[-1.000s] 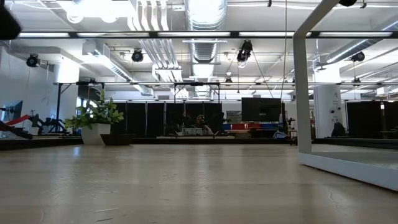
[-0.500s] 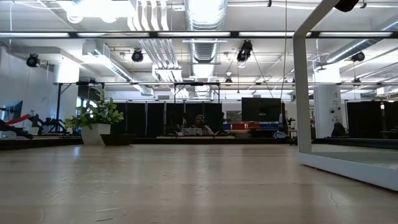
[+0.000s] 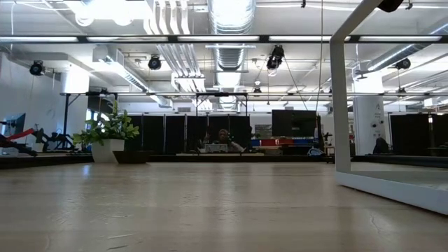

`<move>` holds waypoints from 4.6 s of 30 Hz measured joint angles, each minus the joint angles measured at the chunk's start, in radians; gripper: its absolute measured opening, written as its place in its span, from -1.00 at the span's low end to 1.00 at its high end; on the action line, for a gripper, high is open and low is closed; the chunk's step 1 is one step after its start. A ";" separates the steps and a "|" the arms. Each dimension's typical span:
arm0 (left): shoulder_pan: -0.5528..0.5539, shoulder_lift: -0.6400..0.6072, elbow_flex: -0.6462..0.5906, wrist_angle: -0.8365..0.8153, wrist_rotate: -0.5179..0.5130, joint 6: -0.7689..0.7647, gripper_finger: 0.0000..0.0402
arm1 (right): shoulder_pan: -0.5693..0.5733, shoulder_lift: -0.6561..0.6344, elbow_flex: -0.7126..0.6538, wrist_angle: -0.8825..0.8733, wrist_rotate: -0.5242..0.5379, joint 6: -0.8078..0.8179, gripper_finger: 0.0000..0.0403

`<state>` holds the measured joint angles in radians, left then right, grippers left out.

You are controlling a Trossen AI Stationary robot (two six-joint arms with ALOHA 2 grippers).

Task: Pick & Place Mini shaped plates
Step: Stack the square plate on top of the other square plate on the shelf

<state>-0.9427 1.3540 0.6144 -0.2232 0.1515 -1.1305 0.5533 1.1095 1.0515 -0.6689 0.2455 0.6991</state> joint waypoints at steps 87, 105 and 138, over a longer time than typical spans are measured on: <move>0.709 -0.029 0.422 0.086 -0.827 0.688 -1.00 | -0.124 0.084 -0.003 0.313 0.490 -0.490 -0.68; 0.720 0.097 0.421 0.344 -0.963 0.892 -1.00 | -0.257 0.293 0.058 0.487 0.491 -0.747 -0.48; 0.706 0.097 0.456 0.340 -0.961 0.981 -1.00 | -0.299 0.341 0.107 0.488 0.491 -0.808 -0.93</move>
<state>-0.2363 1.4509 1.0706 0.1165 -0.8093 -0.1493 0.2539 1.4502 1.1584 -0.1806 0.7368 -0.1089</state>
